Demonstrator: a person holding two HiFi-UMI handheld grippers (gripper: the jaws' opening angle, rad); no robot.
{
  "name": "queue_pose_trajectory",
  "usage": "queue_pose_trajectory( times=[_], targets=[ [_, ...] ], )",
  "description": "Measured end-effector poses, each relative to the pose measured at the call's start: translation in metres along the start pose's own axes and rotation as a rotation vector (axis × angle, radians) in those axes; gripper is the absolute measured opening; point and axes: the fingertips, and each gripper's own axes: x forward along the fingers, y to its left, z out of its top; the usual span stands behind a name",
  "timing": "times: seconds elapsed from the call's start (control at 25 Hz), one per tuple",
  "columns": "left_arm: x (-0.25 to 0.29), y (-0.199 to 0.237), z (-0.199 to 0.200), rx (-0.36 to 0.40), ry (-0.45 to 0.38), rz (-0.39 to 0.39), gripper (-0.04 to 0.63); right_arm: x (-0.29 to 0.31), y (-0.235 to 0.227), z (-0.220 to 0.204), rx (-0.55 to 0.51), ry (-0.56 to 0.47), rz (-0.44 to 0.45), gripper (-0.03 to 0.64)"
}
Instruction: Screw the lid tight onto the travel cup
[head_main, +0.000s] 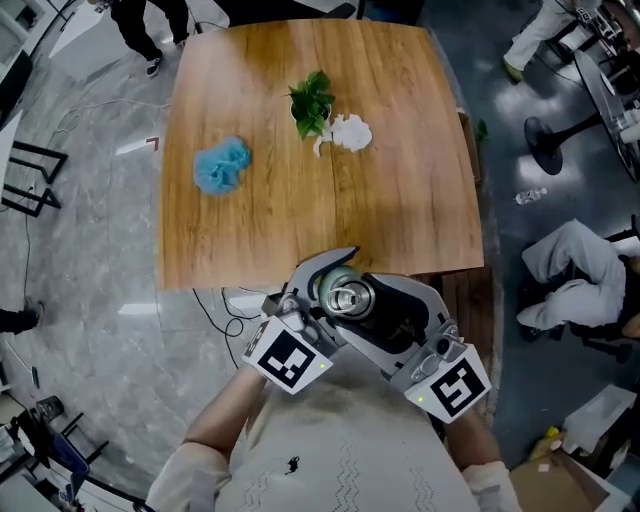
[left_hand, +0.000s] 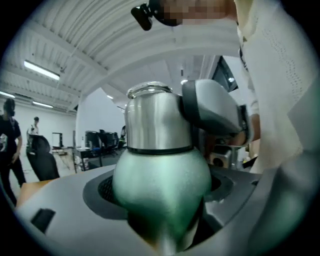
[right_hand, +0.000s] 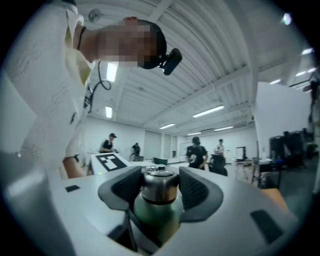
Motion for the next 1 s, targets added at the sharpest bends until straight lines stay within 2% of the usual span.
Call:
queue_pose_trajectory(
  times=[0.08,0.12,0.16,0.28,0.36,0.52,0.6,0.64,0.72,0.88,1.0],
  targets=[
    [0.0,0.007,-0.005,-0.007,0.027,0.063,0.405,0.002,-0.004,-0.004,0.025,0.001,-0.135,0.244],
    [0.0,0.007,-0.005,-0.014,0.023,0.059,0.405,0.003,-0.002,-0.007,0.027,0.011,-0.149,0.244],
    [-0.001,0.005,-0.003,-0.023,0.004,0.037,0.405,0.002,0.002,-0.011,0.025,0.024,-0.124,0.245],
    [-0.005,-0.004,0.007,-0.024,-0.056,-0.063,0.405,-0.01,0.012,-0.014,0.073,0.051,0.079,0.256],
    [-0.007,-0.015,0.005,0.002,-0.027,-0.133,0.405,-0.018,0.014,-0.005,0.081,0.055,0.225,0.256],
    [-0.011,-0.05,0.01,0.032,-0.041,-0.335,0.405,-0.027,0.027,-0.002,-0.045,0.133,0.479,0.256],
    [-0.011,-0.058,0.013,0.017,-0.06,-0.373,0.405,-0.027,0.033,-0.004,-0.055,0.136,0.528,0.255],
    [-0.01,-0.057,0.013,0.004,-0.066,-0.367,0.405,-0.025,0.032,-0.004,-0.046,0.119,0.515,0.249],
    [-0.007,-0.049,0.012,-0.012,-0.069,-0.315,0.405,-0.022,0.027,-0.002,-0.034,0.08,0.435,0.245],
    [0.001,-0.025,0.011,-0.017,-0.061,-0.14,0.405,-0.015,0.011,-0.002,-0.025,0.017,0.193,0.241],
    [0.005,-0.011,0.017,-0.002,-0.076,-0.039,0.405,-0.011,0.003,-0.001,0.003,-0.015,0.031,0.241]
  ],
)
